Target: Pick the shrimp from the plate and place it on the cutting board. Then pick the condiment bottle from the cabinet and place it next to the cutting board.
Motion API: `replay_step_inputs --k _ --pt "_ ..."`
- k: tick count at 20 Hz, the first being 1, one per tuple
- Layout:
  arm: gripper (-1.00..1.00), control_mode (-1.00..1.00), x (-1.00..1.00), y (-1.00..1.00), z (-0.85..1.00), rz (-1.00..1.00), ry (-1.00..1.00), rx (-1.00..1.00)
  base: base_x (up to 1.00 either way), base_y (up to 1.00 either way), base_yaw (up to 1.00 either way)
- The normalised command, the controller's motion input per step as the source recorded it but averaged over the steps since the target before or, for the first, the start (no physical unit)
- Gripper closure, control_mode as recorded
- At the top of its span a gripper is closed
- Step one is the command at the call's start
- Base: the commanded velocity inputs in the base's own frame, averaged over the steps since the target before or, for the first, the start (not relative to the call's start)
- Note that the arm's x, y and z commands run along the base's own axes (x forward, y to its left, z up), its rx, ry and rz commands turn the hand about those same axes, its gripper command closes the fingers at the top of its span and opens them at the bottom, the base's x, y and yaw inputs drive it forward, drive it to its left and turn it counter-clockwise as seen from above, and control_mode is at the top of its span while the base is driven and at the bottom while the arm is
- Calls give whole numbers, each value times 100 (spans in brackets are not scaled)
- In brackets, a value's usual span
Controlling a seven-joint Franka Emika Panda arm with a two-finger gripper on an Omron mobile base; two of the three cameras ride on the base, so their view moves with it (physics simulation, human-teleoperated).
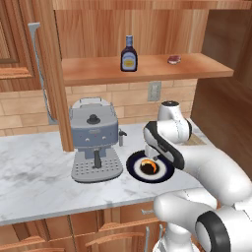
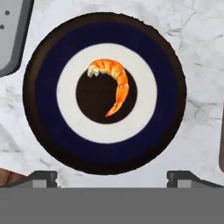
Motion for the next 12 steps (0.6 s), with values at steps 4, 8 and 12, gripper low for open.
replay_step_inputs --k 4,8,12 --pt "-100 -100 0 1 -25 2 0 0 0 0 0" --pt "-100 -100 3 0 -21 1 0 0 0 0 0" --pt "-100 -100 9 0 -7 0 -2 0 0 0 0"
